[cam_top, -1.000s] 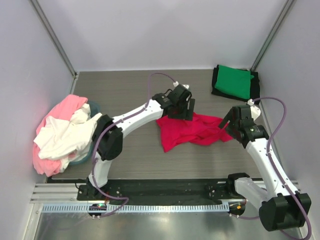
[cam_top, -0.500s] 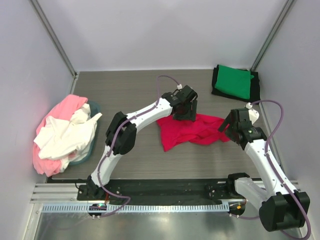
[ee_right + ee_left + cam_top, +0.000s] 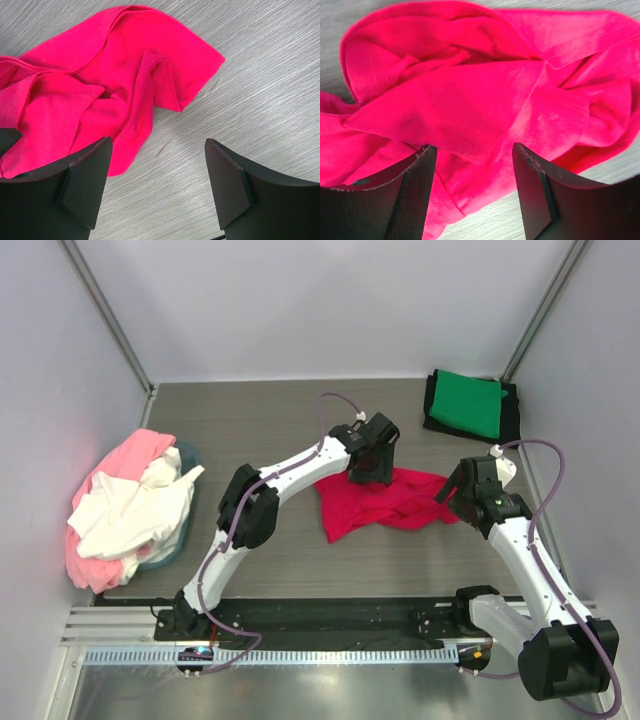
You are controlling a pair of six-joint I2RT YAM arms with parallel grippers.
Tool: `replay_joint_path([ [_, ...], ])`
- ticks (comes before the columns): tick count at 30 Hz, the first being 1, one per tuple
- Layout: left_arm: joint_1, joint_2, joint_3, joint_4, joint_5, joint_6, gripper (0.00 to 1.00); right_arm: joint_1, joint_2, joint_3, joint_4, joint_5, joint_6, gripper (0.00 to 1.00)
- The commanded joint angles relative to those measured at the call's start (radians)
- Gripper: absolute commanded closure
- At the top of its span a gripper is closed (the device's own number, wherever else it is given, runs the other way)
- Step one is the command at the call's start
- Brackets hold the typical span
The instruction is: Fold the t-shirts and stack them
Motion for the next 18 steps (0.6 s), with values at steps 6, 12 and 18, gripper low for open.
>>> replay_joint_path([
  [6,-0.010,0.028,0.043,-0.028,-0.005,-0.039,0.39,-0.003,0.006,-0.007,0.039,0.003,-0.011,0.20],
  [12,-0.010,0.066,0.117,-0.049,-0.019,-0.039,0.46,-0.004,0.008,-0.009,0.044,0.000,-0.014,0.20],
  [18,-0.010,0.103,0.192,-0.075,-0.014,-0.042,0.65,-0.003,0.017,-0.009,0.045,-0.005,-0.019,0.20],
])
